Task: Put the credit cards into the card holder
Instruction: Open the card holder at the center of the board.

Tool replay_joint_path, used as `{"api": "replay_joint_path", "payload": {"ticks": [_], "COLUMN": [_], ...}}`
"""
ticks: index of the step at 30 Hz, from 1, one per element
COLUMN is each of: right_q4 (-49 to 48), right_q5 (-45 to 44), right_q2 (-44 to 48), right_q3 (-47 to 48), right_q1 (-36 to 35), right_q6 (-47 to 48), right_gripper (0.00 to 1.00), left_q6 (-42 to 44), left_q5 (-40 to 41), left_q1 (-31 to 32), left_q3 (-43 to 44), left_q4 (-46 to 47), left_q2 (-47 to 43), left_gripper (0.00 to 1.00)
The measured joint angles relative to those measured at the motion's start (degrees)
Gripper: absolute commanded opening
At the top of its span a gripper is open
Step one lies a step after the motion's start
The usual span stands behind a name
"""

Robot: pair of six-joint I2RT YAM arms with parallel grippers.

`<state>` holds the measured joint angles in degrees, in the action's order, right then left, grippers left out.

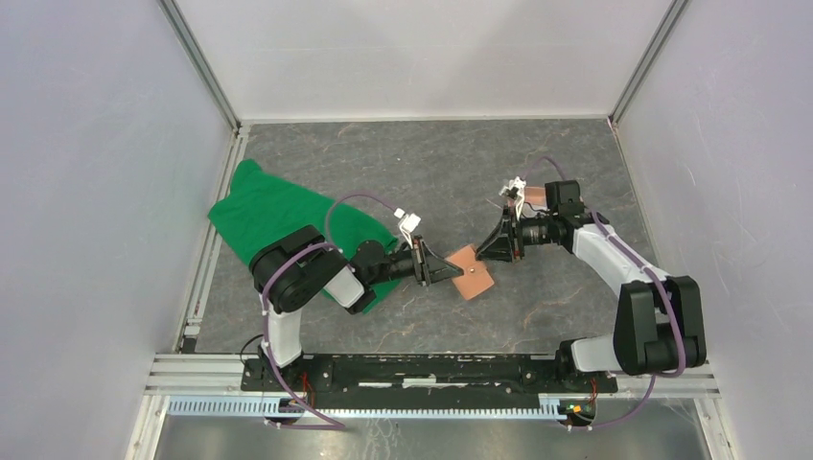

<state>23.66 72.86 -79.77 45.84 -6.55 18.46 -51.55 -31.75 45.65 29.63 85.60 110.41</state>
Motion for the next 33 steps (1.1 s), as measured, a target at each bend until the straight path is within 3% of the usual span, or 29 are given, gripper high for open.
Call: {"api": "replay_joint_path", "payload": {"ticks": [2,4,5,9,13,17,22,33], "right_q4": [0.46,0.9,0.59,-0.39,-0.35,-0.24,-0.42,-1.79], "right_q5": [-4.13,-9.68,-16.46,-21.29,-27.21,-33.77,-37.73,-42.14], "right_q2": [1.49,4.15,10.25,16.26,17.11,14.51,10.05,6.8], "right_q3": [0.02,0.04,-0.02,-1.95,-4.48,-4.72,-3.48,-2.36], "right_q1": [-0.04,0.07,0.15,-1.57,-8.44,-14.51,-16.79,-18.95], "right_q6": [1.88,4.72,7.45,10.25,11.87,11.8,10.73,8.33], "right_gripper": [0.71,0.79,0.76,0.74,0.73,0.71,0.67,0.62], "left_q6": [-1.49,-4.42,-9.27,-16.44,-22.16,-22.82,-22.75,-22.71], "left_q5": [0.31,1.7,4.96,9.46,14.4,18.67,23.39,25.68], "left_q1": [-0.2,-0.26,-0.26,0.26,1.97,4.52,6.14,6.36], "left_q3": [-0.83,-2.27,-4.66,-6.25,-5.81,-2.82,1.2,2.99], "left_q4": [-0.11,-0.07,-0.11,0.07,-1.88,-13.31,-28.39,-37.51], "left_q2": [0.0,0.0,0.0,1.03,1.88,-1.57,-8.22,-9.09], "left_gripper": [0.02,0.02,0.02,0.02,0.02,0.02,0.02,0.02]}}
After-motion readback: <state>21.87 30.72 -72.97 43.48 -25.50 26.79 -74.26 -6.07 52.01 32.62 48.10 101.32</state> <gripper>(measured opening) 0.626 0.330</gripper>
